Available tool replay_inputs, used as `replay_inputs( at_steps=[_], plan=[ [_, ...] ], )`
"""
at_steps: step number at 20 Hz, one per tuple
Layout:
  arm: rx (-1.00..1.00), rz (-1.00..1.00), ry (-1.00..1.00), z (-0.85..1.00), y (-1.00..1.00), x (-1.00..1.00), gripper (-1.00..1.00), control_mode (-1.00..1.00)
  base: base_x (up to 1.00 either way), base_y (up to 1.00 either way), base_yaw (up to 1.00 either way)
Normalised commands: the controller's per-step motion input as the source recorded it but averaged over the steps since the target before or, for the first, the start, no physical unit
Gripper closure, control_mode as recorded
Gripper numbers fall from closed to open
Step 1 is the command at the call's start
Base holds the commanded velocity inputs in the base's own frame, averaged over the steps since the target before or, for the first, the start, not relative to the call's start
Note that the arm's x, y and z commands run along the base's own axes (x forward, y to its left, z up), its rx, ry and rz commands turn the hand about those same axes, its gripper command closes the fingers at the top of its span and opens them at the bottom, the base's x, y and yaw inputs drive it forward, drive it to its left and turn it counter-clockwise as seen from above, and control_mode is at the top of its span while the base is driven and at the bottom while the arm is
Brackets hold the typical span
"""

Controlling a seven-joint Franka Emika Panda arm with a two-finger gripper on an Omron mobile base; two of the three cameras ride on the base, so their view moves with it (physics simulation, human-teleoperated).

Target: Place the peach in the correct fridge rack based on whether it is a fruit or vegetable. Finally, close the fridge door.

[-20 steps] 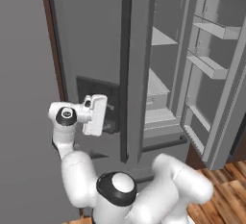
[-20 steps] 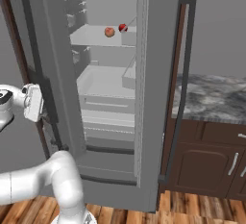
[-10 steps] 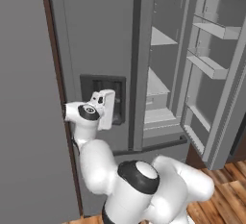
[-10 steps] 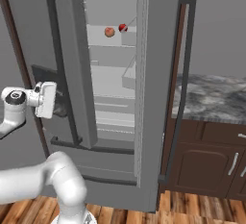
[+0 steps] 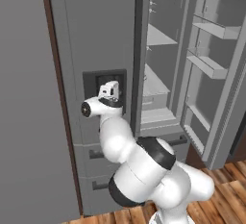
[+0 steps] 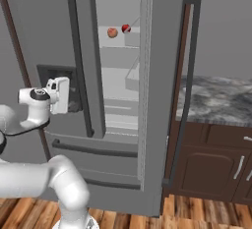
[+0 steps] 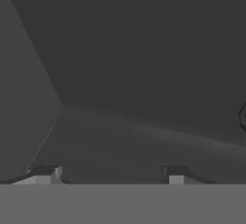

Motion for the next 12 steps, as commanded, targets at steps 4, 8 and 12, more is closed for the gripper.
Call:
replay_inputs(
  at_steps=[4, 8, 12],
  plan=[
    [0.00, 0.34, 0.00, 0.00, -0.01, 0.84, -1.00, -1.00, 0.00, 0.00, 0.00],
    [0.00, 0.32, 0.00, 0.00, 0.11, 0.46, -1.00, -1.00, 0.00, 0.00, 0.00],
    [-0.06, 0.33, -0.04, 0.00, 0.43, -0.06, -1.00, -1.00, 0.00, 0.00, 0.00]
  ],
)
